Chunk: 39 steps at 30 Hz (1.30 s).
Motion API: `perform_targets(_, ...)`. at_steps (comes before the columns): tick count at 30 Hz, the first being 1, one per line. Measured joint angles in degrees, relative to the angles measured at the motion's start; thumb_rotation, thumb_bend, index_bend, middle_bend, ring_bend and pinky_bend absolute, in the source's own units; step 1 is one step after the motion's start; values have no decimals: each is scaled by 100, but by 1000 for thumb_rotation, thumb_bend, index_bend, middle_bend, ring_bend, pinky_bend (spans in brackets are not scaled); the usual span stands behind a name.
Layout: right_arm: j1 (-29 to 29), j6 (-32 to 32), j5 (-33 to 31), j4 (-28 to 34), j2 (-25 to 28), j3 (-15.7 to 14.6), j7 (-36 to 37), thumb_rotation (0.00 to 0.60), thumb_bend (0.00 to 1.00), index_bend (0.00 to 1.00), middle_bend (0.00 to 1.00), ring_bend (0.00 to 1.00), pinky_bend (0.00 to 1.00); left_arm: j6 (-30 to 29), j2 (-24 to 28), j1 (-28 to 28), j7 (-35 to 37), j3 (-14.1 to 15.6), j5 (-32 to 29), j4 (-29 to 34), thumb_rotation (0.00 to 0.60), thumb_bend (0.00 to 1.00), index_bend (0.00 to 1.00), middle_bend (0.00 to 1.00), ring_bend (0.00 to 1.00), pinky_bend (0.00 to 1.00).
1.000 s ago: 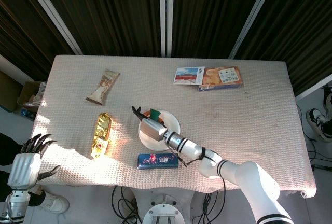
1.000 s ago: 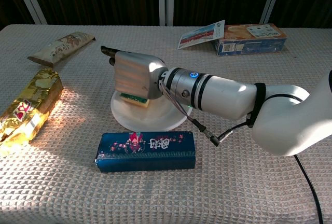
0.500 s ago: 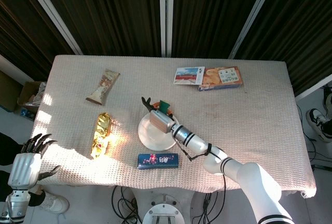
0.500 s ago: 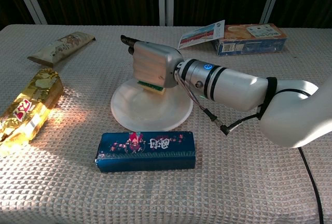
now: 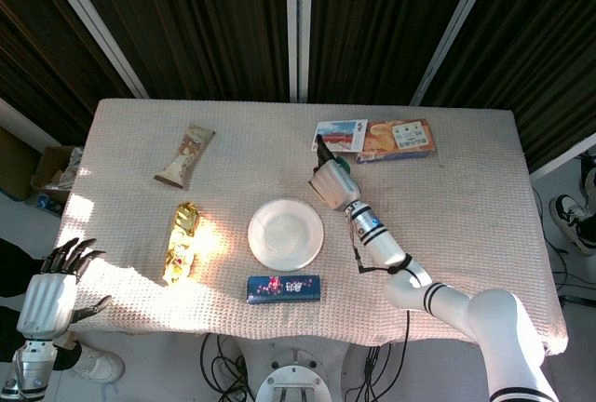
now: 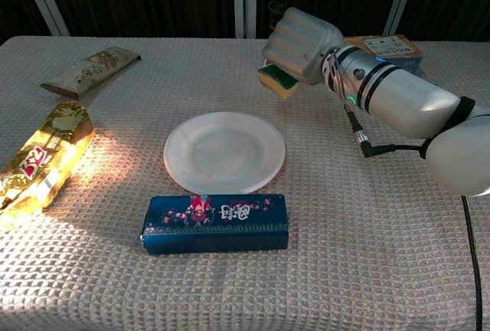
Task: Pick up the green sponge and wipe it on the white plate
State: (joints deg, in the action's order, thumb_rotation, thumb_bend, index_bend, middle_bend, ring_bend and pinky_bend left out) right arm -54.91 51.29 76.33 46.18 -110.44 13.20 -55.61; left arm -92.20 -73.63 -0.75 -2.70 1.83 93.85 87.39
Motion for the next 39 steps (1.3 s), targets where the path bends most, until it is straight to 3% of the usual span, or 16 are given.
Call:
perform_targets(4, 185, -324, -438, 257, 173, 47, 28, 600, 315, 72, 202, 41, 0, 1, 19, 4, -58, 2, 11, 52, 600, 70, 284, 178, 126, 180)
perform_targets(7, 262, -346, -541, 501, 326, 49, 57, 600, 287, 0, 121, 2, 0, 2, 36, 13, -97, 3, 36, 86, 600, 70, 284, 178, 126, 180)
perform_targets(15, 716, 302, -422, 1765, 1211, -2, 572, 600, 270, 0, 91, 0, 0, -2, 102, 40, -168, -44, 19, 130, 600, 70, 284, 178, 126, 178)
perform_targets(22, 1790, 1779, 46, 3589, 2653, -287, 1379, 600, 273, 0, 112, 0, 0, 23, 147, 57, -239, -123, -109, 156, 600, 70, 284, 178, 126, 179)
perform_targets(26, 2566, 2737, 356, 4262, 3465, -561, 2192, 600, 276, 0, 99, 0, 0, 39, 175, 63, -400, -191, -220, 197, 600, 70, 284, 178, 126, 178)
perform_targets(33, 3953, 3939, 800, 4643, 4159, -1229, 3882, 600, 288, 0, 89, 0, 0, 39, 263, 100, -537, -283, -287, 388, 600, 70, 281, 178, 126, 177)
perform_targets(39, 4525, 4136, 1058, 4289, 4234, -1624, 4897, 600, 296, 0, 74, 0, 0, 150, 304, 178, -560, -278, -260, 501, 600, 70, 280, 178, 126, 177)
